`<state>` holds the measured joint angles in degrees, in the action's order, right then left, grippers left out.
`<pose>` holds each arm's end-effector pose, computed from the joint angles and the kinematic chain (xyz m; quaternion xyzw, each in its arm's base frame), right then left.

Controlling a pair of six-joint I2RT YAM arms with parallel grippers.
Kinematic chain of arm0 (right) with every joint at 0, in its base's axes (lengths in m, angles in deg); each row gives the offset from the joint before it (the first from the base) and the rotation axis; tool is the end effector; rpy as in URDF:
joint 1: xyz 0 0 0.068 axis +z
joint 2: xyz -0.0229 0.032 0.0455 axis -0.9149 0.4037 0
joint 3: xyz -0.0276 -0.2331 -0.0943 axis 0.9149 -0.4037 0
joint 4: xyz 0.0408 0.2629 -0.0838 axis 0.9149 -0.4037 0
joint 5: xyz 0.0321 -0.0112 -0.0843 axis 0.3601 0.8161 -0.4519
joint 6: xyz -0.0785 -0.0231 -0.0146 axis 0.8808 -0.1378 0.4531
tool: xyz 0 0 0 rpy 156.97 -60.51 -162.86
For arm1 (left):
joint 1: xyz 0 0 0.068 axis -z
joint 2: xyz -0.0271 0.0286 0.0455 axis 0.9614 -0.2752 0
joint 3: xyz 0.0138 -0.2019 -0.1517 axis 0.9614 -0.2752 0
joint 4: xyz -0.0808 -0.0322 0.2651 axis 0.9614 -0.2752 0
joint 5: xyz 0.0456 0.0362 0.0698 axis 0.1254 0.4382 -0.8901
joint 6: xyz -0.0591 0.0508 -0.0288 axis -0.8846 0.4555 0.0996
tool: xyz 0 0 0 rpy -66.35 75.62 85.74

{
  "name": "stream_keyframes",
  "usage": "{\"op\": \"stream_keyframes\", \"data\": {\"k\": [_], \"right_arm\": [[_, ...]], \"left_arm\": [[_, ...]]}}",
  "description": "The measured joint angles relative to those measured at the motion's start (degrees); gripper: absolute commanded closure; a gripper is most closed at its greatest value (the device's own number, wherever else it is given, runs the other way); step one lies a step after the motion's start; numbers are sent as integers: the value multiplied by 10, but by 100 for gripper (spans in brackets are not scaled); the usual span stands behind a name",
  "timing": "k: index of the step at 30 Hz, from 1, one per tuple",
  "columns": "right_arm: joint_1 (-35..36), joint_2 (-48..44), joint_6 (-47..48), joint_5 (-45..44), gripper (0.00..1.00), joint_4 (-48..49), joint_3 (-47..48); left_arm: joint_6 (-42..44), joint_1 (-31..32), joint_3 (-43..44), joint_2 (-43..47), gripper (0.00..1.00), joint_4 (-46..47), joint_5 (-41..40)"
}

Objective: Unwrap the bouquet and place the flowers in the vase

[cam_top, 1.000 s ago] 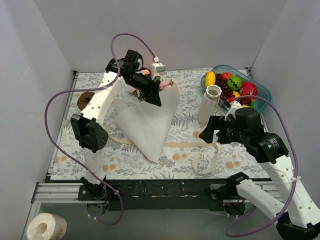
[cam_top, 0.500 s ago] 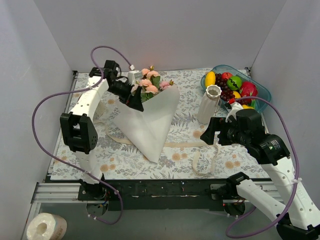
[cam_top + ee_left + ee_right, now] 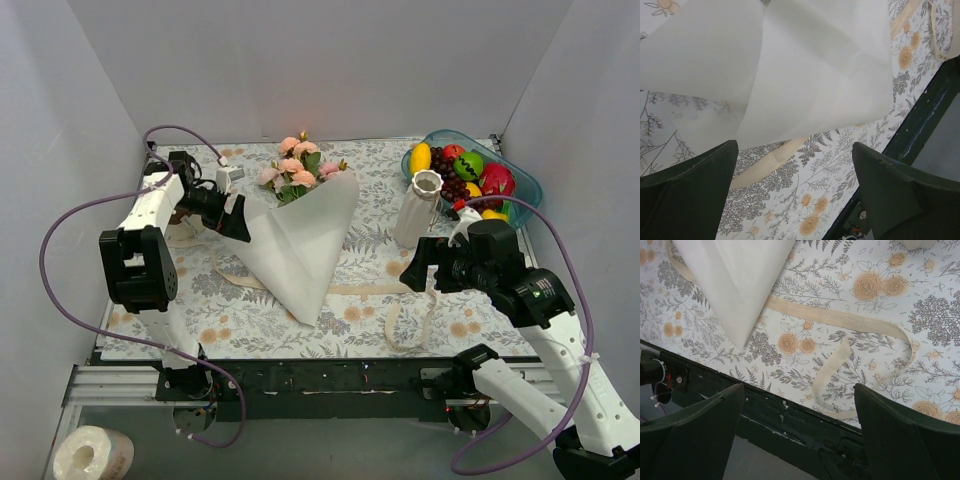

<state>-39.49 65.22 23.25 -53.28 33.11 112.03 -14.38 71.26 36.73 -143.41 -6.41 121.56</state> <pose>0.1700 0.0941 0.3199 -0.0466 0.8925 0.2340 0.3827 0.3625 -0.0331 0.1979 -0.0176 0.9259 -0.3753 0.0382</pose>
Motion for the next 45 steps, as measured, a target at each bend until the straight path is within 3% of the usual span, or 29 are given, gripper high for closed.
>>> {"op": "stream_keyframes", "data": {"k": [9,19,23,28,33,36,37,38,45], "right_arm": [[0,-2,0,1,2,5,-13],[0,2,-1,5,2,10,-19],[0,4,-1,5,2,10,-19],[0,4,-2,5,2,10,-19],[0,4,-3,5,2,10,-19],[0,4,-3,5,2,10,-19],[0,3,-4,5,2,10,-19],[0,3,-4,5,2,10,-19],[0,-5,-7,4,2,11,-19]], "left_arm": [[17,-32,0,2,3,28,6],[24,-31,-13,-31,10,49,30],[26,-31,-23,-46,23,49,39],[37,-29,-16,-50,49,30,54],[57,-27,-12,-53,62,7,61],[69,-27,-10,-53,84,-11,61],[71,-27,-8,-53,87,-18,62],[75,-27,-4,-53,97,-24,62],[80,-27,53,-53,100,-66,63]]}}
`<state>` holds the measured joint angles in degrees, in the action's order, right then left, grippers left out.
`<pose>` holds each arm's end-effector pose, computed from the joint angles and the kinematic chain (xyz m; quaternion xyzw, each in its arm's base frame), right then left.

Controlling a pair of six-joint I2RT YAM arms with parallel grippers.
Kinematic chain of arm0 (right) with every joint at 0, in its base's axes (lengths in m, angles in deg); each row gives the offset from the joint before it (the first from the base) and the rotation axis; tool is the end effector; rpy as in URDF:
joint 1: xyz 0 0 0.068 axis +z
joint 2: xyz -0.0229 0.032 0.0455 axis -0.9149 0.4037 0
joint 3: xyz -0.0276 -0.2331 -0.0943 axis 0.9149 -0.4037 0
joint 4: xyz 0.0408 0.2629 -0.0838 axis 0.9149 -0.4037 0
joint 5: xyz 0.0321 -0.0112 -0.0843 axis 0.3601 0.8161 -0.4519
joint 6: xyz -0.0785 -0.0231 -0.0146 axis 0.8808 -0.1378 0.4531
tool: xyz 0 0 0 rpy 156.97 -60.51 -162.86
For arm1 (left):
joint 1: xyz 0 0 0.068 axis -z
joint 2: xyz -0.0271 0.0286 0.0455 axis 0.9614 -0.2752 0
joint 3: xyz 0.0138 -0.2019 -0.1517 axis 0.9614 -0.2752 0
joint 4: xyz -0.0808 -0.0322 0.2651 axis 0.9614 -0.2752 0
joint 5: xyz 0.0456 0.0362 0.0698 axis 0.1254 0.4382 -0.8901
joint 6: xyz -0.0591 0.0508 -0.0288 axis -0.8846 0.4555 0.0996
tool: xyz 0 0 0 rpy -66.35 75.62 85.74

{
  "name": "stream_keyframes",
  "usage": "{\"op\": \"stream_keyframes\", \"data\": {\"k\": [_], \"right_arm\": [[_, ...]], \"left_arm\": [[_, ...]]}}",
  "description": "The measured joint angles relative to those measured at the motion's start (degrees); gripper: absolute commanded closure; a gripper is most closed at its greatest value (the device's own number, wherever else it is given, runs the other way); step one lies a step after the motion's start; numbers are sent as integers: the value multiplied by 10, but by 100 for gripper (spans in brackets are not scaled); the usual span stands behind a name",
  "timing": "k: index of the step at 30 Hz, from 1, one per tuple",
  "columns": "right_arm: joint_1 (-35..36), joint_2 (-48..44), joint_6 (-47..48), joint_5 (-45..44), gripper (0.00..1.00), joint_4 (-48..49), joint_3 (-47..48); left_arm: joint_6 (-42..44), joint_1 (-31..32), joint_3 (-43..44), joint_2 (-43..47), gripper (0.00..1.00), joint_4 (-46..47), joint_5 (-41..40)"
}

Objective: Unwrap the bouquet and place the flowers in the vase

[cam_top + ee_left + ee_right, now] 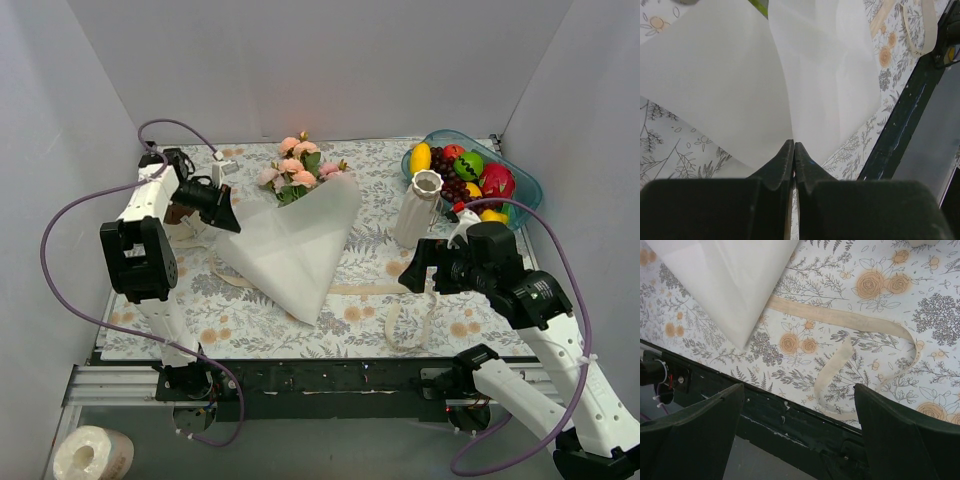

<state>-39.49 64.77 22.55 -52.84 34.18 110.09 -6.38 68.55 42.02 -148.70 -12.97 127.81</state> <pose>0.1709 0.0952 0.3115 -0.0427 0.8942 0.2381 0.3767 0.3715 -0.0205 0.1968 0.0023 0.9045 -0.4256 0.0262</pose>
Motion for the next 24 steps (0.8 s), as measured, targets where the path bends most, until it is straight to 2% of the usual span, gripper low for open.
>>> {"op": "stream_keyframes", "data": {"k": [9,15,16,18,23,24], "right_arm": [[0,-7,-6,0,2,0,0],[0,-10,-7,0,2,-7,10],[0,-11,-7,-1,2,-8,12],[0,-15,-8,-2,2,-9,18],[0,-22,-8,-7,2,-17,29],[0,-23,-8,-9,2,-20,32]], "left_arm": [[-33,16,93,25,100,-21,15],[-90,117,137,52,100,-25,11],[-100,136,149,53,98,-26,9],[-134,188,180,55,86,-21,3],[-196,283,237,56,76,-14,-10],[-207,299,250,53,68,-14,-14]]}}
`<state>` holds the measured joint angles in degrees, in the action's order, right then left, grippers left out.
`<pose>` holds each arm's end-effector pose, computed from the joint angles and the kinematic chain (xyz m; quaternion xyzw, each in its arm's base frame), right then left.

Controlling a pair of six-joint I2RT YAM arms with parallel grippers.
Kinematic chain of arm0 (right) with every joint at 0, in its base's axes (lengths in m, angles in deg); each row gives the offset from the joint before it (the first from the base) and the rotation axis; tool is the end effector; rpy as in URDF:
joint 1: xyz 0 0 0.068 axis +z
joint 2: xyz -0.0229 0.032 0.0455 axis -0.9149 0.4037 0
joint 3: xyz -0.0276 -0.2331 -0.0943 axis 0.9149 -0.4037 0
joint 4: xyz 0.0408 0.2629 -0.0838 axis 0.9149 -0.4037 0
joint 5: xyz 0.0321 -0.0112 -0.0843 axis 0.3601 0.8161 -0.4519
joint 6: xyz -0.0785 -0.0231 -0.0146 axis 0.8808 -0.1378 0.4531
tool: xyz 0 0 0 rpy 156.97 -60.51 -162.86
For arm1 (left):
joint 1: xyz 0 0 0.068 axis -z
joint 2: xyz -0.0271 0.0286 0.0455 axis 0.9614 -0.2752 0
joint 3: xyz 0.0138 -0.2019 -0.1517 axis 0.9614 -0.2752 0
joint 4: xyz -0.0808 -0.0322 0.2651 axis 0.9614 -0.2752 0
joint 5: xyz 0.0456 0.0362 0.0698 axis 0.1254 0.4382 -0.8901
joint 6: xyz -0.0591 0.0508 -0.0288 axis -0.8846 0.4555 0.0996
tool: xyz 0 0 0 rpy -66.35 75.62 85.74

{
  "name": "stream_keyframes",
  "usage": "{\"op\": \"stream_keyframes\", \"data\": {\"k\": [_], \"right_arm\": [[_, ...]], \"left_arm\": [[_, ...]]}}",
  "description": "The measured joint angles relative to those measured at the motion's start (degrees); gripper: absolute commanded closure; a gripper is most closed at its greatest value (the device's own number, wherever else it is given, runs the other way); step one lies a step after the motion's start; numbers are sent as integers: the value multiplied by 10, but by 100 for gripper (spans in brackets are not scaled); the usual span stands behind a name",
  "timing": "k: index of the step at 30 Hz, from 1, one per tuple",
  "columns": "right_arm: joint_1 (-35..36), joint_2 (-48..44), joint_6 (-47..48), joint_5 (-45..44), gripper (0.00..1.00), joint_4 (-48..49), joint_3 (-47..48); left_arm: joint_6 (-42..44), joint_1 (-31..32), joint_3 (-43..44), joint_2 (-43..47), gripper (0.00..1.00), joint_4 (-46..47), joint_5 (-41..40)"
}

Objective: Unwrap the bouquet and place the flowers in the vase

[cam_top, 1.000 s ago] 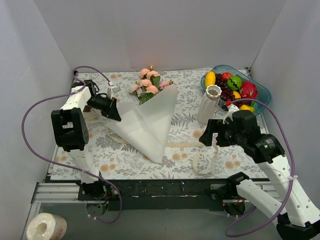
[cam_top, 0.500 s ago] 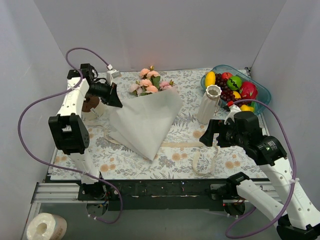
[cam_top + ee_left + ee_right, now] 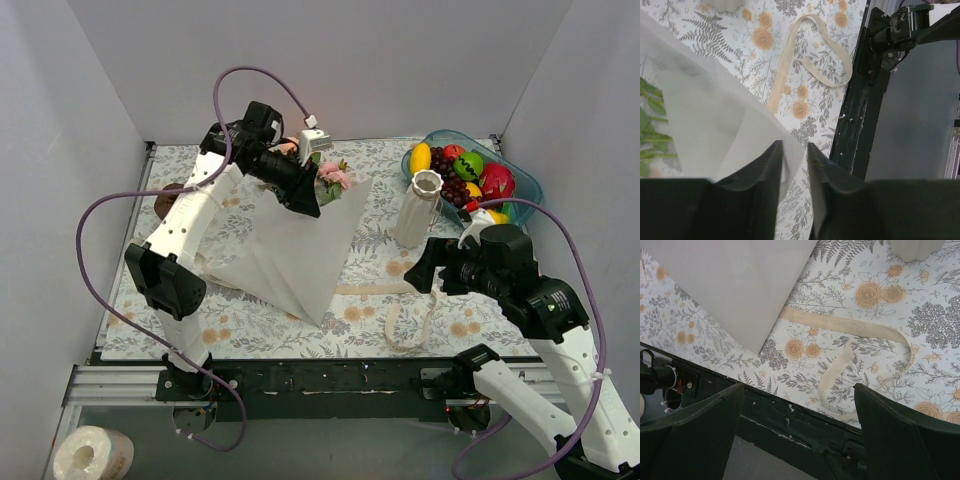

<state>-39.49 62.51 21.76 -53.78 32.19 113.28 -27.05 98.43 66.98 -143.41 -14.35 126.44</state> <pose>0.1590 0.0879 0.3336 -0.0341 0.8811 0.2453 0.4028 0.3249 -0.2075 0.3538 0.1767 0.8732 -0.4498 0.0639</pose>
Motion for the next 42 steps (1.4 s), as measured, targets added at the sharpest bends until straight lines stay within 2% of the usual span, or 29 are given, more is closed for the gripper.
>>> {"op": "stream_keyframes", "data": {"k": [1,2,8,9,10,13,14,21,30,42], "right_arm": [[0,-1,0,-1,2,-2,2],[0,-2,0,-4,2,-3,5],[0,-4,0,-21,2,-21,24],[0,-4,0,-25,2,-24,26],[0,-4,0,-28,2,-28,29],[0,-3,1,-36,2,-35,38],[0,-3,2,-38,2,-36,40],[0,5,12,-56,2,-48,63],[0,24,20,-69,2,-49,78],[0,3,22,-92,2,-71,111]], "left_arm": [[-7,10,11,-3,62,0,-3],[-17,24,27,-9,61,0,-7],[-65,89,107,-73,39,2,-20],[-73,98,117,-84,34,3,-21],[-82,111,131,-98,24,1,-23],[-103,145,165,-125,11,-2,-30],[-108,155,172,-129,3,-2,-31],[-150,212,195,-122,2,8,-29],[-196,232,167,-74,2,65,-32],[-246,272,199,-95,2,120,9]]}}
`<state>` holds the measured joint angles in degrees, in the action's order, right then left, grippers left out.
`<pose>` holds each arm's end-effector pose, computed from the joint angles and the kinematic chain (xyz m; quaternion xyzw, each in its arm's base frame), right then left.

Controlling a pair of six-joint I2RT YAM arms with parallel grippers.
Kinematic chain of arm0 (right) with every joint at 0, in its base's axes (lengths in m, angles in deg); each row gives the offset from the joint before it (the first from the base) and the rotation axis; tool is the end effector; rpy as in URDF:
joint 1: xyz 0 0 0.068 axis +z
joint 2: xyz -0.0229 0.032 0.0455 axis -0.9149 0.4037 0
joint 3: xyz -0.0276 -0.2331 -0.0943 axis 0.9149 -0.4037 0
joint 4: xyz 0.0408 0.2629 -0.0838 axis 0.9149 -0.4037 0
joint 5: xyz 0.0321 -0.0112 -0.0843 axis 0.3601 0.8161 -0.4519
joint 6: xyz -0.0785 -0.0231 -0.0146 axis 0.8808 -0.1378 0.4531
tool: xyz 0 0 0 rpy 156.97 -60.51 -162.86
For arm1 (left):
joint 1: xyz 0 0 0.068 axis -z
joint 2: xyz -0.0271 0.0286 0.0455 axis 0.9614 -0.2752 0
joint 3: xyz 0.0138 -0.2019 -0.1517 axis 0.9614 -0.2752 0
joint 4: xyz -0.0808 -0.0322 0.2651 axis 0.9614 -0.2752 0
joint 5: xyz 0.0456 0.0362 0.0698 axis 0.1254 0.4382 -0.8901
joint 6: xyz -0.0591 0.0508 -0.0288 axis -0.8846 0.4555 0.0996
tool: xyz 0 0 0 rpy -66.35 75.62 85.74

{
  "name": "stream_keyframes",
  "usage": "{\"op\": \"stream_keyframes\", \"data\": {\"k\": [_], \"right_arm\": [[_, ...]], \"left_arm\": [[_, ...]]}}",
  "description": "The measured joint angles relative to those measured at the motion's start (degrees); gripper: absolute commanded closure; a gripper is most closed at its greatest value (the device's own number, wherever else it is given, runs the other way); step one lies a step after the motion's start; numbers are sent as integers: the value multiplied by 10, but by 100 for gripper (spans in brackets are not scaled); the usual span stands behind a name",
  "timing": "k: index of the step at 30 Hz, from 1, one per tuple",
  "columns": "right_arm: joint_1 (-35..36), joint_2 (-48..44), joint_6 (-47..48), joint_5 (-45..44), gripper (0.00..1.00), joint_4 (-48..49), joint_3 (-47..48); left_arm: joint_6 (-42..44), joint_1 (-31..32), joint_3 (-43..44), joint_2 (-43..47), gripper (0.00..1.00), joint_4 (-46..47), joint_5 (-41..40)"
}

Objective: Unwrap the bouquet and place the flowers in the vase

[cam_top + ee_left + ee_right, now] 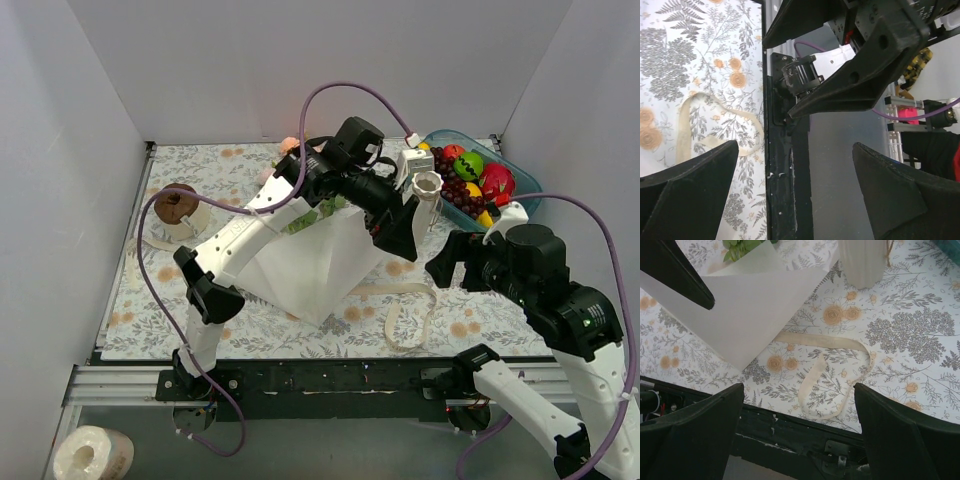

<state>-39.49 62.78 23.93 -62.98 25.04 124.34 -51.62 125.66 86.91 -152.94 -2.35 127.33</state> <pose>0.1415 0.0661 0.3822 -0.0118 0.8668 0.1857 0.4626 0.2245 -0.3730 0.4120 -0.2690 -0.7999 0.5364 0.0071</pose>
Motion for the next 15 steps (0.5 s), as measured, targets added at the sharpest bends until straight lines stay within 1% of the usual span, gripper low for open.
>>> {"op": "stream_keyframes", "data": {"k": [4,9,15], "right_arm": [[0,-15,0,-15,2,-9,9],[0,-30,5,-24,2,-8,13],[0,-43,7,-28,2,9,13]], "left_arm": [[-7,4,6,-17,2,3,20],[-30,4,14,-18,2,9,50],[-74,0,54,-2,2,44,89]]}}
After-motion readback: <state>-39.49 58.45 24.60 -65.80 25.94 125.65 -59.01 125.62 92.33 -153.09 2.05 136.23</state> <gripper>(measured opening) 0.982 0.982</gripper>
